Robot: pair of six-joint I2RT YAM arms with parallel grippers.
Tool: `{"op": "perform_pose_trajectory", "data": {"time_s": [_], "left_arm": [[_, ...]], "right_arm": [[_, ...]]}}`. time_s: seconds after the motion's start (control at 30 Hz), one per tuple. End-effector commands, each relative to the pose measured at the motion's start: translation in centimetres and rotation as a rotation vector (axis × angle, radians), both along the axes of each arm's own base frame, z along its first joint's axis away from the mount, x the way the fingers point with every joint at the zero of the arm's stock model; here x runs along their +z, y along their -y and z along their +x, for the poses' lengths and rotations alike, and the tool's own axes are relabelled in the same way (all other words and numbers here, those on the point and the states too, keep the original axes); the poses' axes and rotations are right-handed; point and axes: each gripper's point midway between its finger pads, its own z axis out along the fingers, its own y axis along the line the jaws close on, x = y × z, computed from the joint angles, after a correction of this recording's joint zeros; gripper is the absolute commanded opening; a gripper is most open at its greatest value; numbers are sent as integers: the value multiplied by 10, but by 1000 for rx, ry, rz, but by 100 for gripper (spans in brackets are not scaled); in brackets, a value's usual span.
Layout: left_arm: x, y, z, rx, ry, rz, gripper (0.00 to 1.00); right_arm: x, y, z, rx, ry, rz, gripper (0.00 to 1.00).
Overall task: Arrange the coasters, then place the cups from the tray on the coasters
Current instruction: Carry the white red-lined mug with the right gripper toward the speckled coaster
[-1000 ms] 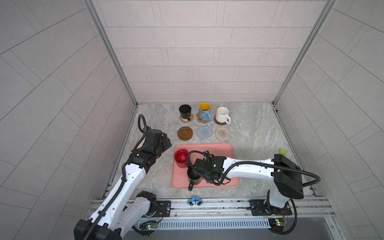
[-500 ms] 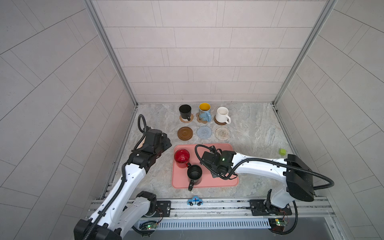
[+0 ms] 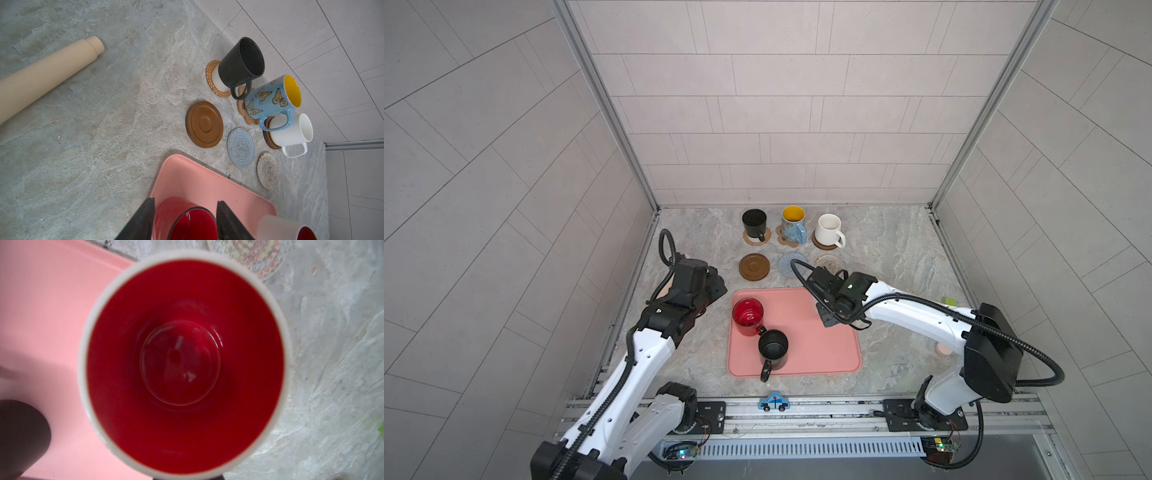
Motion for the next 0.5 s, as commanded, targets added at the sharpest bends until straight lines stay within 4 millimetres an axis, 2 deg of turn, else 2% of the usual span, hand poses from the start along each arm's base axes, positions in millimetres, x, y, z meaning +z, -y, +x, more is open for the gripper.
{"op": "perform_pose_trajectory", "data": {"time_s": [0.0,0.17,0.47], "left_arm": [[10,-7,-3,34,21,4,54],[12,-8,-6,38,26,-1,54],[15,-9,-8,41,31,-5,54]], "right_arm": [[34,1,27,62,112,30,7],[37,21,61,59,123,28,7],[37,38,110,91,119,41,7]]}}
